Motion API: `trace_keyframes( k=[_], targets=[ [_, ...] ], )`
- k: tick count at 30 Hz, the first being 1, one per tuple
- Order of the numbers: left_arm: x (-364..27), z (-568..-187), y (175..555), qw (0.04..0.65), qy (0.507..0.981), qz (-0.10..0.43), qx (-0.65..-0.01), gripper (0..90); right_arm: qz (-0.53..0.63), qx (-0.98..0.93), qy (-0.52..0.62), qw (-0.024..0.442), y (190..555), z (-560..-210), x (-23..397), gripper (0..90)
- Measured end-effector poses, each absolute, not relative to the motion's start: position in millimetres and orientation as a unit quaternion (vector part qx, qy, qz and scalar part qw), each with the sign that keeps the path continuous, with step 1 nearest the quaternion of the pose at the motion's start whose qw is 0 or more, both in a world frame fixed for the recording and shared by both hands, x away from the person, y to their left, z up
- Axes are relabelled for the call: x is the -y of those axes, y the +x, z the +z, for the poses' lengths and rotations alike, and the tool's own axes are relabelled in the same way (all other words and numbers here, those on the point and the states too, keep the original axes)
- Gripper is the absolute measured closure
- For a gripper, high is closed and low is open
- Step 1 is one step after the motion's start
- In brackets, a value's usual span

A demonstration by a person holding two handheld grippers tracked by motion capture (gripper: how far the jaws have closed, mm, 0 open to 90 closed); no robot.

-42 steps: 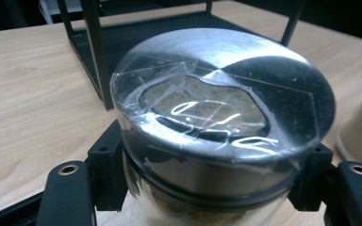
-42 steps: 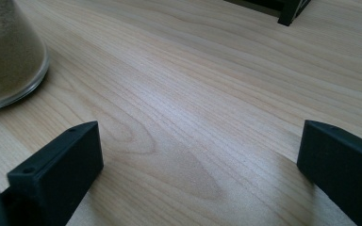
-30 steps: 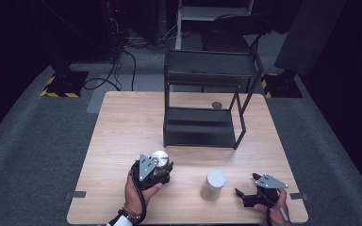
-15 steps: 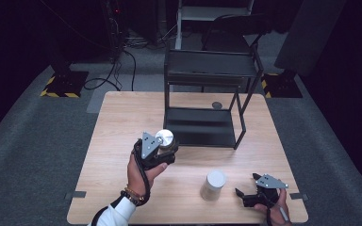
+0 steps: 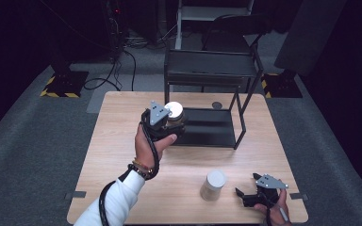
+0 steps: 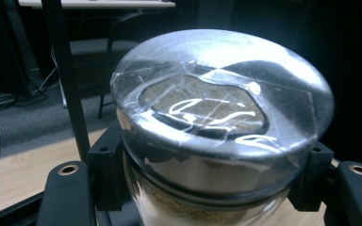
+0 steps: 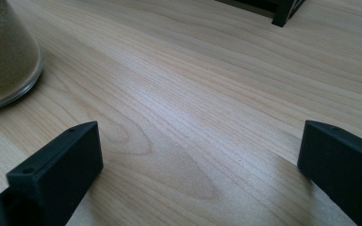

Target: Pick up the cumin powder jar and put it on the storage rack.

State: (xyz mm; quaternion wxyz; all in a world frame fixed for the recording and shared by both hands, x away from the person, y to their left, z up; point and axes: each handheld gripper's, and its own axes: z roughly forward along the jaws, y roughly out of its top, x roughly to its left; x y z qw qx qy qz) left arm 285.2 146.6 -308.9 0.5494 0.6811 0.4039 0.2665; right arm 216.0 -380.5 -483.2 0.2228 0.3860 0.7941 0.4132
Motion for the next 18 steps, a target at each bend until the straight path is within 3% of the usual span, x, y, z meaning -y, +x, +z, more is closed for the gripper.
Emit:
trace_keyframes(
  k=[18],
  targets=[
    [-136, -232, 323, 0.564, 0.669, 0.281, -0.394, 31.3, 0.413, -0.793, 0.389, 0.222, 216, -483, 380, 0.2]
  ],
)
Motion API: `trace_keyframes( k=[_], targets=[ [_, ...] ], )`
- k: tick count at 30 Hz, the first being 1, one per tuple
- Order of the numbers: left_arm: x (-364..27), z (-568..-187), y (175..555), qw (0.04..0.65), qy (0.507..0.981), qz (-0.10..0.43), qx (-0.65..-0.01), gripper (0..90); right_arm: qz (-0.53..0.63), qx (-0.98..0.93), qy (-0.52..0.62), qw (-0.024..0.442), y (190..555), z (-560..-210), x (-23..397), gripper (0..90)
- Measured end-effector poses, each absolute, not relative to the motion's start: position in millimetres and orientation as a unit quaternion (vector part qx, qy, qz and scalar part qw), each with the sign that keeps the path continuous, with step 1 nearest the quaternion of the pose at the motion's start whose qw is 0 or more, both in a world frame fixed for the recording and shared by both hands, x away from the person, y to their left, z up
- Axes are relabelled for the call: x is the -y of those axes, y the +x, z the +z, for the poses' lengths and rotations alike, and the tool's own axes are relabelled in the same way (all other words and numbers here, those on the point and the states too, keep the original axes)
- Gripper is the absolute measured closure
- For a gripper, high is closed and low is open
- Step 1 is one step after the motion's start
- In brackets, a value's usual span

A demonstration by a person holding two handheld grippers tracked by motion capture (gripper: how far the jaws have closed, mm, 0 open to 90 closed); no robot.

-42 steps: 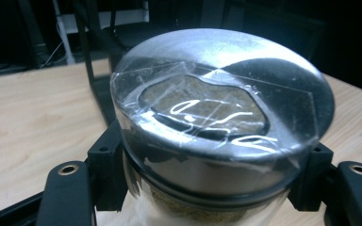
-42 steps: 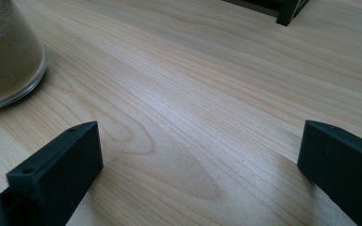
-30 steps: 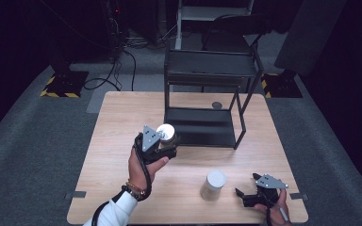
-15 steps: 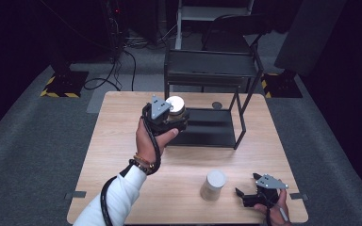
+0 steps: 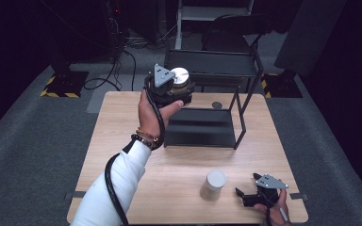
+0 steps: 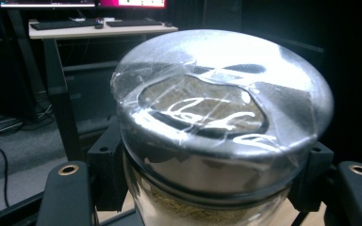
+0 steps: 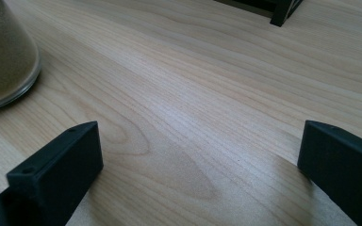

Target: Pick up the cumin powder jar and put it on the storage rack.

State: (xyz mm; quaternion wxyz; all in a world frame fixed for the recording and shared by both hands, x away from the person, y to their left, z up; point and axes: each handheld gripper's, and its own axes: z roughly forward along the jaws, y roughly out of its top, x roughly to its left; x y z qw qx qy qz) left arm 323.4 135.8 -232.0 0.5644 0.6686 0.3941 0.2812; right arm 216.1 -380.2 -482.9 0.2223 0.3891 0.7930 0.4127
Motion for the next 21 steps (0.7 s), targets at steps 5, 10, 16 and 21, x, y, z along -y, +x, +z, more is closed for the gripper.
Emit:
trace_keyframes(
  k=[5, 10, 16, 21],
  targets=[
    [-137, -220, 331, 0.567, 0.667, 0.28, -0.393, 31.3, 0.413, -0.793, 0.391, 0.22, 217, -483, 380, 0.2],
    [-141, -210, 337, 0.572, 0.664, 0.281, -0.392, 31.3, 0.413, -0.793, 0.391, 0.22, 217, -483, 380, 0.2],
    [-138, -199, 343, 0.565, 0.665, 0.293, -0.391, 31.3, 0.413, -0.793, 0.392, 0.218, 217, -482, 381, 0.2],
    [-134, -190, 351, 0.563, 0.666, 0.301, -0.386, 31.3, 0.413, -0.793, 0.391, 0.219, 217, -483, 381, 0.2]
  ],
)
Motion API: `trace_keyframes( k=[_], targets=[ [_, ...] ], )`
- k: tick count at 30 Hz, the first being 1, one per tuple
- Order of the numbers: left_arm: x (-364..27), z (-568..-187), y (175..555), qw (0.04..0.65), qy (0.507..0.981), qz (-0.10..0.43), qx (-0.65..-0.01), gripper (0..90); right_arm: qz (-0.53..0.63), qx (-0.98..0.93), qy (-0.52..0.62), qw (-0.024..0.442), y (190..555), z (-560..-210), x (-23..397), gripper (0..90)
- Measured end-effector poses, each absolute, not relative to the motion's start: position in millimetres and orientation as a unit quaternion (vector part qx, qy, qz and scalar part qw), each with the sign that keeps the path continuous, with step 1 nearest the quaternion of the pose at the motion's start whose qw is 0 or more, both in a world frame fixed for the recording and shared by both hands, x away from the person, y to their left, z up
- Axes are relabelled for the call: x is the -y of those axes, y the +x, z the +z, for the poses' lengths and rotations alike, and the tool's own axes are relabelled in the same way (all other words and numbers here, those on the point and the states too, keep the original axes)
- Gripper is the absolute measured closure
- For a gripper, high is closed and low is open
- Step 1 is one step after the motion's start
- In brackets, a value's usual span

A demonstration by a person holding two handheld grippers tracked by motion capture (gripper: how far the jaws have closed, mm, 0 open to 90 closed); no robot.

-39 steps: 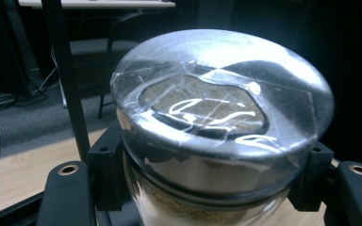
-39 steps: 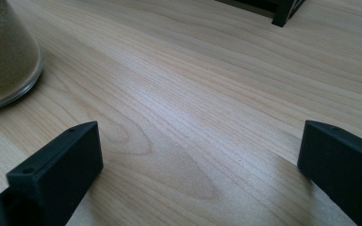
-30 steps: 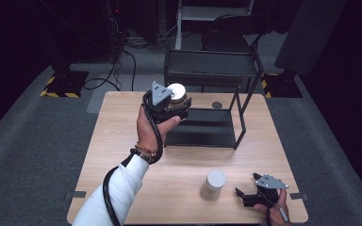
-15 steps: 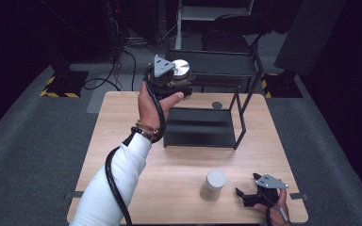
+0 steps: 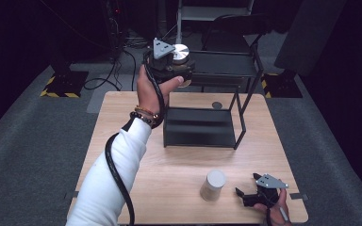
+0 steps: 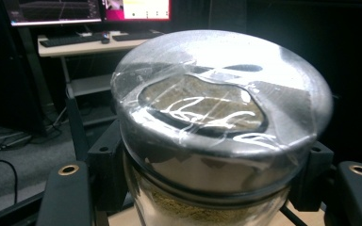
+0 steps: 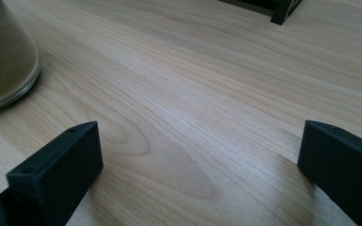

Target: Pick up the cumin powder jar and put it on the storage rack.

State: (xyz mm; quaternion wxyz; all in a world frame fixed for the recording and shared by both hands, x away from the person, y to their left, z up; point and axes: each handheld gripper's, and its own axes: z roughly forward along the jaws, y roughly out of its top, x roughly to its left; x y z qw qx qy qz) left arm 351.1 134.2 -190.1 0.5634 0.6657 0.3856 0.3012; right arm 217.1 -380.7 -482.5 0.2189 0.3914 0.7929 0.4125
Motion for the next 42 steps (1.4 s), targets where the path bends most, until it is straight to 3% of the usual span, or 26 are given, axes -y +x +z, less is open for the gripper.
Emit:
trace_keyframes(
  k=[18, 42],
  targets=[
    [-107, -182, 390, 0.553, 0.655, 0.32, -0.402, 31.4, 0.412, -0.792, 0.392, 0.221, 216, -483, 380, 0.2],
    [-102, -193, 424, 0.526, 0.662, 0.324, -0.424, 31.3, 0.412, -0.792, 0.392, 0.222, 216, -483, 380, 0.2]
  ],
)
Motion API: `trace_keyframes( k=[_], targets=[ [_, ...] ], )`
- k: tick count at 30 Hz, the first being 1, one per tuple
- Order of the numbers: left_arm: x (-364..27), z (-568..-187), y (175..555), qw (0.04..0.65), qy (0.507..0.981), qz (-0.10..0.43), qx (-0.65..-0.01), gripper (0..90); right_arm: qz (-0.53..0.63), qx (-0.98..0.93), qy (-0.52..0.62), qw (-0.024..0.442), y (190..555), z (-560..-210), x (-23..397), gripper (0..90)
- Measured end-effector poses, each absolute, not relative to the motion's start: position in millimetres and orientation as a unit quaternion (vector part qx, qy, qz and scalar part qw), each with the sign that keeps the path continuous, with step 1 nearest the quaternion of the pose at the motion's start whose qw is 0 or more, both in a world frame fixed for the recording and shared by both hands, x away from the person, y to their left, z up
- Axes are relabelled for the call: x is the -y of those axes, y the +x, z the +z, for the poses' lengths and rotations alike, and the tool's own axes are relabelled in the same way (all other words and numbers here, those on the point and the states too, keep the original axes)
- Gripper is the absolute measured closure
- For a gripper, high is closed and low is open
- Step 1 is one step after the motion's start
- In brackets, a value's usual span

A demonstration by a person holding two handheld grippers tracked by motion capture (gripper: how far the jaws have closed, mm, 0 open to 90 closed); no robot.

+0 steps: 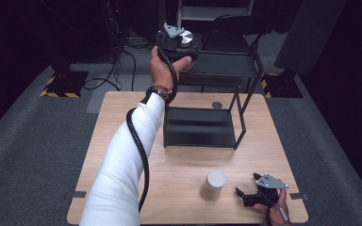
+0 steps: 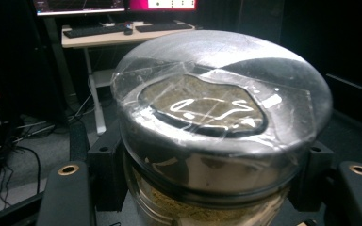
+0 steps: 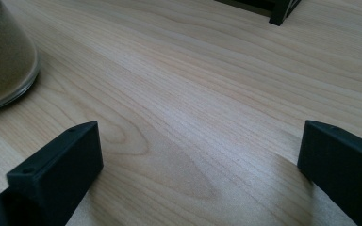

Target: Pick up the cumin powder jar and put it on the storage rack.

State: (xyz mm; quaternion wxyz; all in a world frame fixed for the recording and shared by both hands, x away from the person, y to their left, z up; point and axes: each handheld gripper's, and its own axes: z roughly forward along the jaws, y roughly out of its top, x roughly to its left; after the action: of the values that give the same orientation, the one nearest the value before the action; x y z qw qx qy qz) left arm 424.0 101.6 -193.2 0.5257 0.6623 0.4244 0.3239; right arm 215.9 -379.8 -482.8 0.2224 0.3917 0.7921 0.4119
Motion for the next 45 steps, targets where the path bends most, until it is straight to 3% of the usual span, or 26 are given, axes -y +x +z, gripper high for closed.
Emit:
trace_keyframes(
  k=[14, 19, 26, 45],
  targets=[
    [-97, -196, 424, 0.521, 0.665, 0.335, -0.417, 29.5, 0.412, -0.792, 0.389, 0.228, 214, -483, 379, 0.2],
    [-92, -194, 412, 0.518, 0.652, 0.361, -0.42, 12.5, 0.412, -0.792, 0.389, 0.228, 214, -483, 379, 0.2],
    [-96, -186, 390, 0.523, 0.634, 0.382, -0.423, 0.7, 0.412, -0.792, 0.389, 0.229, 214, -484, 379, 0.2],
    [-127, -200, 341, 0.528, 0.62, 0.386, -0.434, 0.2, 0.411, -0.791, 0.392, 0.227, 215, -483, 379, 0.2]
  ],
)
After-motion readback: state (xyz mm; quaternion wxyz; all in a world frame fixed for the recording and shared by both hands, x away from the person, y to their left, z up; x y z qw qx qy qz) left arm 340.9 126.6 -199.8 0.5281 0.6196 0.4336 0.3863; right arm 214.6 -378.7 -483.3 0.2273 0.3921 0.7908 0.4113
